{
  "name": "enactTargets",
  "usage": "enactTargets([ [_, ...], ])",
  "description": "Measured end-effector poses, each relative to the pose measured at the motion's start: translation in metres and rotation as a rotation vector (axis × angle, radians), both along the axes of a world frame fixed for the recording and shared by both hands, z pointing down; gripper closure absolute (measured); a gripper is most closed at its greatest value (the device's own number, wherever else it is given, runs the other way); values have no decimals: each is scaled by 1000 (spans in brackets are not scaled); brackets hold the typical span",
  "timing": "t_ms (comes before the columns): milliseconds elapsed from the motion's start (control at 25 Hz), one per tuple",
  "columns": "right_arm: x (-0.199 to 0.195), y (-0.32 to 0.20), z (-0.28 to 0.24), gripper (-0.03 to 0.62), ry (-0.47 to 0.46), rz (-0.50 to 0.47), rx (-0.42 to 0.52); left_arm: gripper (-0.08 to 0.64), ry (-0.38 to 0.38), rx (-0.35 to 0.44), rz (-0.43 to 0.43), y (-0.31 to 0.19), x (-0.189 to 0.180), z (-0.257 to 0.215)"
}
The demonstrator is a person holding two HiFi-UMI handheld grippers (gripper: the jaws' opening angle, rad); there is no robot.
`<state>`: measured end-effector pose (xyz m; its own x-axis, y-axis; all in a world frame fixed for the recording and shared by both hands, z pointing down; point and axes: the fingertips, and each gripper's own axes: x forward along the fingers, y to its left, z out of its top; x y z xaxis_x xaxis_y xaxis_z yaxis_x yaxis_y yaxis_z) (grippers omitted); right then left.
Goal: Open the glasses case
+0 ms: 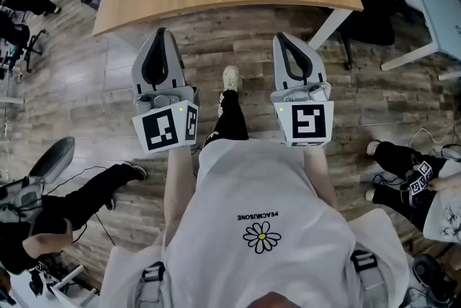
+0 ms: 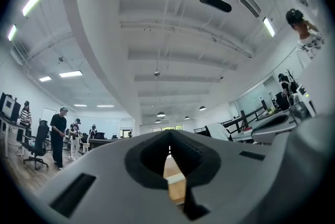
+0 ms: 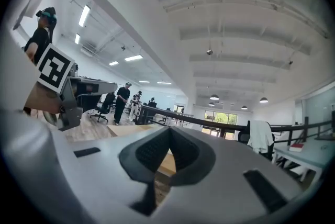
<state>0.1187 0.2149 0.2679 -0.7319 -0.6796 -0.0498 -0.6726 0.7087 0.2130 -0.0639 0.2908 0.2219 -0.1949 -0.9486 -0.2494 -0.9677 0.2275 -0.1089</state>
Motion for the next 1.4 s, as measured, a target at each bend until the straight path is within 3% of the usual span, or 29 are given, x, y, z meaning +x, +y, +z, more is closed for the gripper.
enactTargets([
  [240, -22, -61, -14, 586, -28, 10, 67, 543, -44, 50, 49, -69, -20, -17],
  [600, -81, -164, -13, 586, -19, 65, 42, 543, -97, 19, 158, -173, -66, -11],
  [880, -136, -250, -4, 585, 50, 48, -4, 543, -32, -8, 177, -269, -129, 6],
  [1040, -158, -303, -2, 586, 74, 88, -29, 543, 12, -23, 168, -322, -168, 15],
  [1400, -203, -384, 0, 586, 116, 100, -73, 543, -12, -88, 234, -417, -200, 19],
])
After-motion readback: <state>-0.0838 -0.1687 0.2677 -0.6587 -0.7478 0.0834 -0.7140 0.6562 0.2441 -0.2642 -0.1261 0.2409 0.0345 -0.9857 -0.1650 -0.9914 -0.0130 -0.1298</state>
